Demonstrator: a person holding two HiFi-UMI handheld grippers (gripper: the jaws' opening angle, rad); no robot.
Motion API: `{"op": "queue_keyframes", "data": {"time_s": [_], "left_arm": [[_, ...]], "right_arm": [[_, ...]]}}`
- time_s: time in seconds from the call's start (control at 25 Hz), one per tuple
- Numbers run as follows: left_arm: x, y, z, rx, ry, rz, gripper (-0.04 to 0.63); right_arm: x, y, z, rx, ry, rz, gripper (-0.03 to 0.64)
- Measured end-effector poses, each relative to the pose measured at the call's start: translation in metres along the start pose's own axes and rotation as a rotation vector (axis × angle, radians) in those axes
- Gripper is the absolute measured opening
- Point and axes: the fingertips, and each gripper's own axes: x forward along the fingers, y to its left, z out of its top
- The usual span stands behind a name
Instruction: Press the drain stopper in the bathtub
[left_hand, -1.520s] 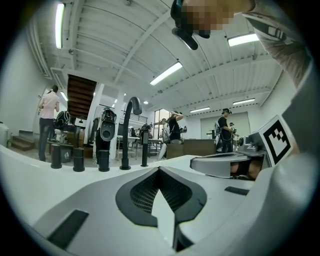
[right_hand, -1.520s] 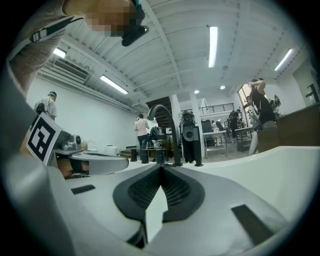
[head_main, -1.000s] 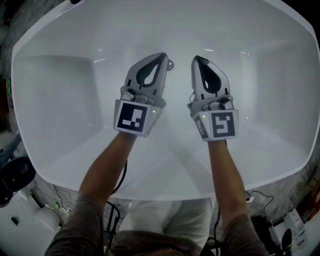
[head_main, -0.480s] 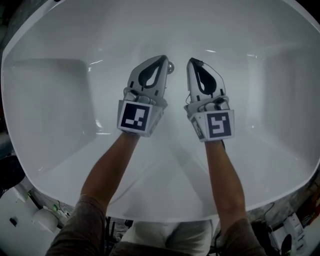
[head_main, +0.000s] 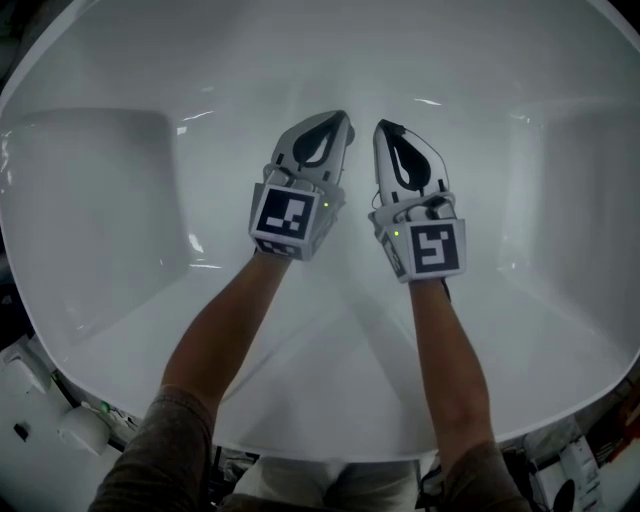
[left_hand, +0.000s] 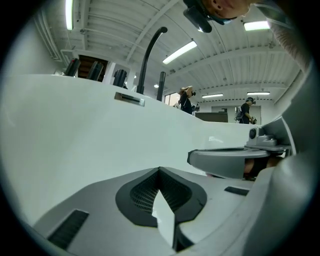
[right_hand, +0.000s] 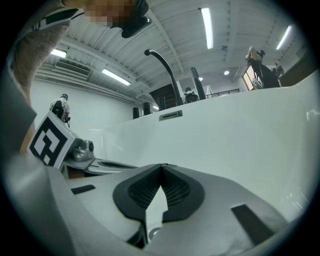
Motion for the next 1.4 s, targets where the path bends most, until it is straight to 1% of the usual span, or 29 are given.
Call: {"op": "queue_keyframes", "data": {"time_s": [0.16, 0.36, 0.52, 0.64, 0.76, 0.96, 1.08, 1.2, 1.32, 1.4], "left_arm": [[0.014, 0.011, -0.021, -0.048, 0.054, 0.015, 0.002], [0.029, 0.023, -0.071, -0.114, 0.151, 0.059, 0.002], [0.034, 0.038, -0.106, -0.130, 0.251, 0.104, 0.002], [0.037, 0.044, -0.125, -0.134, 0.317, 0.107, 0.002], [0.047, 0.047, -0.156, -0.140, 0.391, 0.121, 0.002], [0.060, 0.042, -0.205, -0.181, 0.505, 0.124, 0.002], [0.062, 0.048, -0.222, -0.222, 0.563, 0.145, 0.002], [0.063, 0.050, -0.240, -0.210, 0.632, 0.146, 0.002], [0.064, 0.053, -0.251, -0.252, 0.666, 0.157, 0.002], [0.065, 0.055, -0.255, -0.251, 0.682, 0.155, 0.002]], "right_arm": [[-0.006, -0.002, -0.001, 0.018, 0.010, -0.019, 0.000], [-0.014, 0.001, -0.015, 0.042, 0.018, -0.026, 0.000], [-0.015, 0.008, -0.020, 0.051, 0.030, -0.021, 0.000], [-0.017, 0.014, -0.022, 0.056, 0.045, -0.012, 0.000], [-0.019, 0.009, -0.031, 0.063, 0.060, -0.009, 0.000], [-0.018, 0.004, -0.045, 0.076, 0.079, -0.007, 0.000], [-0.018, 0.003, -0.045, 0.083, 0.075, -0.008, 0.000], [-0.018, 0.001, -0.046, 0.102, 0.067, -0.012, 0.000], [-0.017, 0.000, -0.048, 0.112, 0.074, -0.015, 0.000], [-0.017, 0.001, -0.048, 0.115, 0.073, -0.017, 0.000]]}}
